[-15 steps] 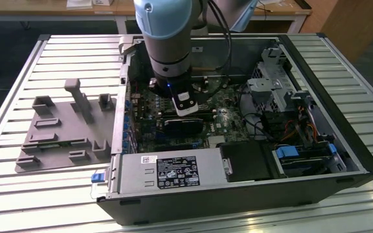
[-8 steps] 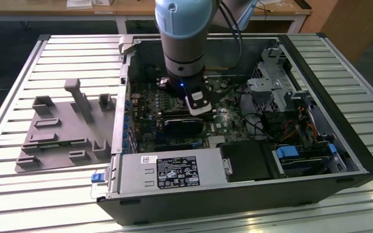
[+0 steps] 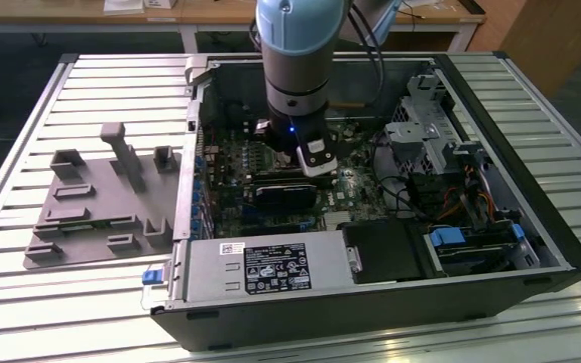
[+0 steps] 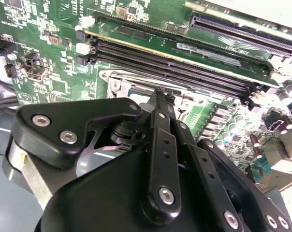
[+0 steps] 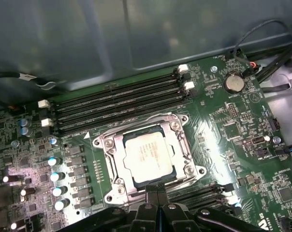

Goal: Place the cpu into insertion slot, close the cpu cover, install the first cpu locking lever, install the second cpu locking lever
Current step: 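Install the second cpu locking lever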

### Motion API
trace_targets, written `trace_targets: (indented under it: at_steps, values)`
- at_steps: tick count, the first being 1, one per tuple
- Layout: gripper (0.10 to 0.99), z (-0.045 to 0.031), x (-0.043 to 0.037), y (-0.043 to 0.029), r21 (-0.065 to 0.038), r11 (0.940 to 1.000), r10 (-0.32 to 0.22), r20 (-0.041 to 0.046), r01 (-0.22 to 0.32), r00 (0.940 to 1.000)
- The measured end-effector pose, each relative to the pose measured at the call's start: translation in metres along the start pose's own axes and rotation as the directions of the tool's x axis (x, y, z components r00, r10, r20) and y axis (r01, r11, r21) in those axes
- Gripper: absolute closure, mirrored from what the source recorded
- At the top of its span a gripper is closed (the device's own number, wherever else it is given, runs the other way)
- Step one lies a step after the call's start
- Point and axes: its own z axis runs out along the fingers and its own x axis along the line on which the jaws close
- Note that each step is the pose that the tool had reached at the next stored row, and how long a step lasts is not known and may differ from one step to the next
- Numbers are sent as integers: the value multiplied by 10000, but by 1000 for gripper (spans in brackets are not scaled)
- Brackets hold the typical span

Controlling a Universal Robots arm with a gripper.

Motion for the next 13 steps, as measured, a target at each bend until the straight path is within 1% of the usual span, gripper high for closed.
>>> trace_targets:
  at_steps: [3,5,9,13]
  values:
    - [984,9,-11,35,143,9999,6,-16,-6,10000]
    - [984,17,-12,65,270,9996,1,-11,-1,10000]
    - [984,36,4,138,632,9980,-19,52,16,10000]
    - [984,55,24,210,987,9951,-47,126,34,9999]
